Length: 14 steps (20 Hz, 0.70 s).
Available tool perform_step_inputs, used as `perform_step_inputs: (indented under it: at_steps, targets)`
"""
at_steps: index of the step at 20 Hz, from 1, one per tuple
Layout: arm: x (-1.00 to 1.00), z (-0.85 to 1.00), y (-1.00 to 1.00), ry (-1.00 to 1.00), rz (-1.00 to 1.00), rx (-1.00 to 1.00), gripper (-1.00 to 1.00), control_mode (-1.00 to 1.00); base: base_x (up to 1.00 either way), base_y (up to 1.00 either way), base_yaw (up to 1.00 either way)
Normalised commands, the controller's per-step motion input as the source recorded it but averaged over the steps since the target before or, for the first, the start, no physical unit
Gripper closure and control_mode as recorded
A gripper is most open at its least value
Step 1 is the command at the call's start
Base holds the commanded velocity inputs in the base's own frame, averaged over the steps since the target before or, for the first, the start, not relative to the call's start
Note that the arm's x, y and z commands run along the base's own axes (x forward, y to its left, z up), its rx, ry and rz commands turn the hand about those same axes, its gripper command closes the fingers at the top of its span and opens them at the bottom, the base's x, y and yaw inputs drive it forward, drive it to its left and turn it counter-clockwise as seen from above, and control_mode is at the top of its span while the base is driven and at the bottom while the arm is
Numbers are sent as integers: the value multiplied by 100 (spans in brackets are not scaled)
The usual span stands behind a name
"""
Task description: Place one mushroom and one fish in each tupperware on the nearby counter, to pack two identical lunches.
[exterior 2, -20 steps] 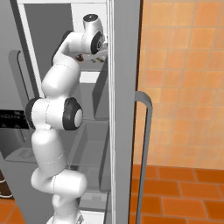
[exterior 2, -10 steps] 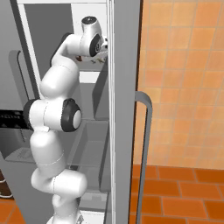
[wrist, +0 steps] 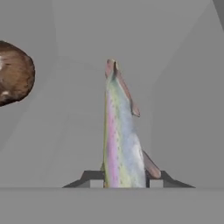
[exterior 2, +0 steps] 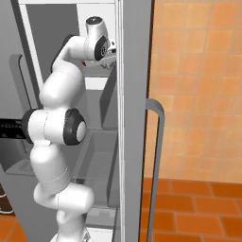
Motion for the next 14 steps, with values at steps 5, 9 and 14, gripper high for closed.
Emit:
perform_step_inputs:
  at_steps: [5, 9, 14]
  targets:
    - [-100, -22, 43, 0, -12, 0, 100, -100, 0, 0, 0]
    - [-100, -33, 39, 0, -9, 0, 100, -100, 0, 0, 0]
    - [-100, -30, 16, 1, -8, 0, 100, -100, 0, 0, 0]
